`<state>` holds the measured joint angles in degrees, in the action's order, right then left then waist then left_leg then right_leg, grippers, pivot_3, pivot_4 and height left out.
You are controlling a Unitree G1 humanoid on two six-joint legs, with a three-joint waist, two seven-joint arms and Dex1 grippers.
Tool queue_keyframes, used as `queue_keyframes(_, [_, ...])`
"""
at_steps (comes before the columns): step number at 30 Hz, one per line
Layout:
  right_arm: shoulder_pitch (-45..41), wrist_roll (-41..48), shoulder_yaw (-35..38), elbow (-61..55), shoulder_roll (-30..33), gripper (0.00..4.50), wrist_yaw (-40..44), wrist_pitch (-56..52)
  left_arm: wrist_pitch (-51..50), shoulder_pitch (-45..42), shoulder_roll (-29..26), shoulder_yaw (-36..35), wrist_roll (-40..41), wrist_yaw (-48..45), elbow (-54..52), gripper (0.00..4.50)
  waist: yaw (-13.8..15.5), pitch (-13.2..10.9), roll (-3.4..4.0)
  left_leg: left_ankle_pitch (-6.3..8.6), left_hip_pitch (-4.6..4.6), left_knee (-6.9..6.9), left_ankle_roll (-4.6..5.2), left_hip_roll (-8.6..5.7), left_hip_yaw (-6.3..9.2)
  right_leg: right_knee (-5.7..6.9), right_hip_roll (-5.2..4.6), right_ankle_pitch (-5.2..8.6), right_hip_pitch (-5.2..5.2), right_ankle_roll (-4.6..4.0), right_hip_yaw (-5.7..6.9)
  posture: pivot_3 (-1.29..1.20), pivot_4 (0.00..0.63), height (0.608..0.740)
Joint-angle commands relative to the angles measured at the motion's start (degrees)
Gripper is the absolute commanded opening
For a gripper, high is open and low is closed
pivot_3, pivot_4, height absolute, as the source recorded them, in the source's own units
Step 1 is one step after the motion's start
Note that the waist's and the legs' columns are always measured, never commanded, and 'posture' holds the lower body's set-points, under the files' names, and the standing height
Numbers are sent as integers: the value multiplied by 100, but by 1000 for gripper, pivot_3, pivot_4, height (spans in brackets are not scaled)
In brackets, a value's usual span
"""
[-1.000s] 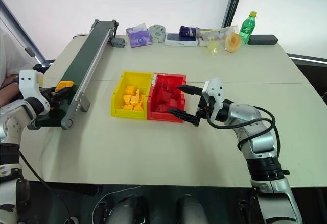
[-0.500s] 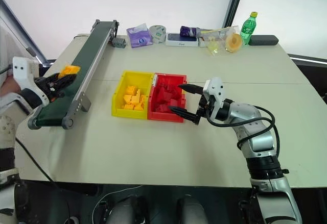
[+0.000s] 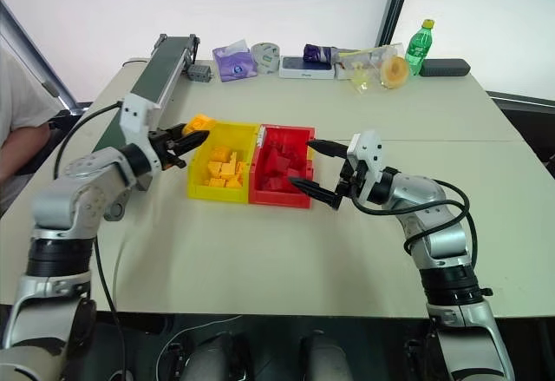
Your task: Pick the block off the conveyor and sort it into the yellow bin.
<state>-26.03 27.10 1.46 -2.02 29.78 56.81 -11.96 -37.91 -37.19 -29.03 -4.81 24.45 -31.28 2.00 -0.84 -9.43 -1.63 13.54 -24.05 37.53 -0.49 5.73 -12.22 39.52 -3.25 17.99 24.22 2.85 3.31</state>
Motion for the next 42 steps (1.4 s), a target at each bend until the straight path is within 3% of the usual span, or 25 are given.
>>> queue_keyframes(1, [17, 35, 161, -260, 37, 4500, -75, 71, 266, -242, 107, 240, -329, 58, 170, 1327, -2, 0, 0, 0, 0, 0, 0, 0, 0, 0, 1, 0, 1, 0, 1, 0, 150, 740])
queue_keyframes(11, [133, 38, 197, -346, 83, 4500, -156, 84, 292, -450, 443, 231, -393, 25, 537, 1327, 6, 0, 0, 0, -1, 8, 0, 0, 0, 0, 0, 0, 0, 0, 0, 0, 150, 740])
queue_keyframes(17, [111, 28, 181, -311, 74, 4500, -145, 109, 320, -430, 455, 164, -404, 77, 540, 4229, 7, 0, 0, 0, -2, 10, 0, 2, 1, 1, 1, 0, -1, 0, 0, 0, 150, 740])
queue_keyframes(18, [110, 27, 179, -307, 73, 4500, -141, 113, 405, -409, 416, 192, -481, 89, 516, 4450, 9, 0, 0, 0, -2, 11, 0, 1, 1, 1, 0, 0, -1, 0, 0, 0, 150, 740])
queue_keyframes(23, [120, 22, 162, -292, 69, 4500, -119, 129, 594, -215, 213, -102, -308, -101, 73, 4450, 4, 0, 0, 0, -2, 11, 0, 2, 2, 1, 0, 0, -1, 0, 0, 0, 150, 740])
queue_keyframes(28, [104, 18, 151, -223, 69, 4500, -76, 160, 136, 181, -424, -1053, 366, -339, -394, 4450, -40, 0, 0, 0, -2, 7, 0, 9, 5, 1, 6, 0, 2, 0, -1, 0, 150, 740])
queue_keyframes(37, [-12, -3, 170, 72, 136, 4500, 127, 242, -56, 1481, -1515, -2665, 1066, -903, -582, 4450, 11, 0, 0, 1, -3, 8, 1, 5, 8, 1, -2, 0, -1, 0, 1, 0, 150, 740])
queue_keyframes(42, [-135, -33, 141, 276, 127, 4500, 232, 309, 463, 2368, -1782, -3065, 830, -1220, -202, 4450, -20, 0, 0, 1, -1, 3, 1, 5, 8, 1, -5, 1, -1, -1, 2, 0, 150, 740])
